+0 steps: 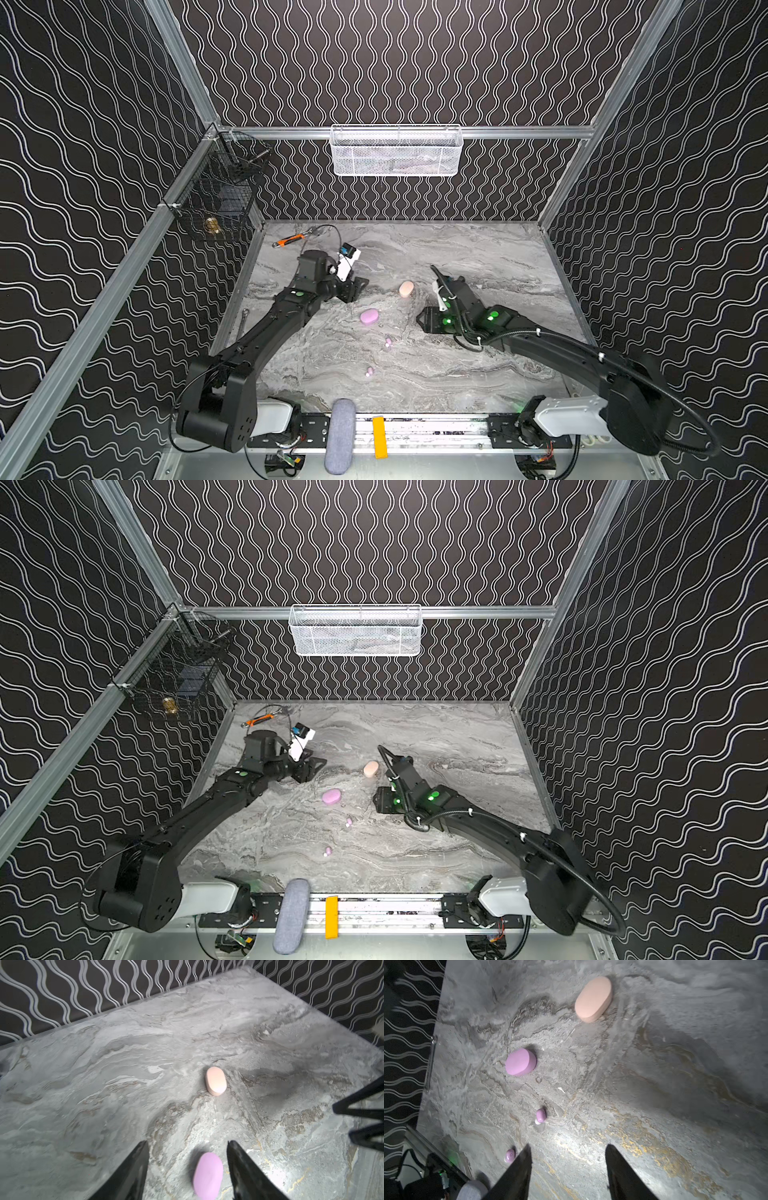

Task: Insert wireless bluetooth earbuds into charging case
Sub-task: Pick up the charging case from the center of the table.

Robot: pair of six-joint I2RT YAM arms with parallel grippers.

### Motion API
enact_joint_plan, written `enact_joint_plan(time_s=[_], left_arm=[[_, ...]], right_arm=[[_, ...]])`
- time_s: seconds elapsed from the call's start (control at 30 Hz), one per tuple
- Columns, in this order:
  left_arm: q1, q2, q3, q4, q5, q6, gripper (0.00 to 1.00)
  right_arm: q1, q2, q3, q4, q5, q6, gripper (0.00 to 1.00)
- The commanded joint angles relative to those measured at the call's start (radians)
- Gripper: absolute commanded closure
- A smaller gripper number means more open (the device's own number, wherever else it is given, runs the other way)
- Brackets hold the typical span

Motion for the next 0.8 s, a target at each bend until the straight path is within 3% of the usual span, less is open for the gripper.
enact_joint_plan(time_s=[0.0,0.23,0.5,0.77], left_arm=[[0.072,-0.005,-0.012,0.008,0.153,-0.031,0.37],[0.216,0.013,-0.061,0.065,0.335,-0.084,0.37],[0.309,0.02,-0.065,0.084,0.342,-0.109,0.38],[0.346,0.016,-0.07,0.09,0.333,-0.111,0.38]], right_arm=[[0.052,0.093,0.088,0.004,-0.003,-0.141,0.35],[0.069,0.363,0.32,-0.032,-0.023,-0.315,0.21],[0.076,0.569,0.493,-0.037,-0.055,-0.458,0.17],[0.06,0.709,0.645,0.04,-0.21,-0.412,0.2]])
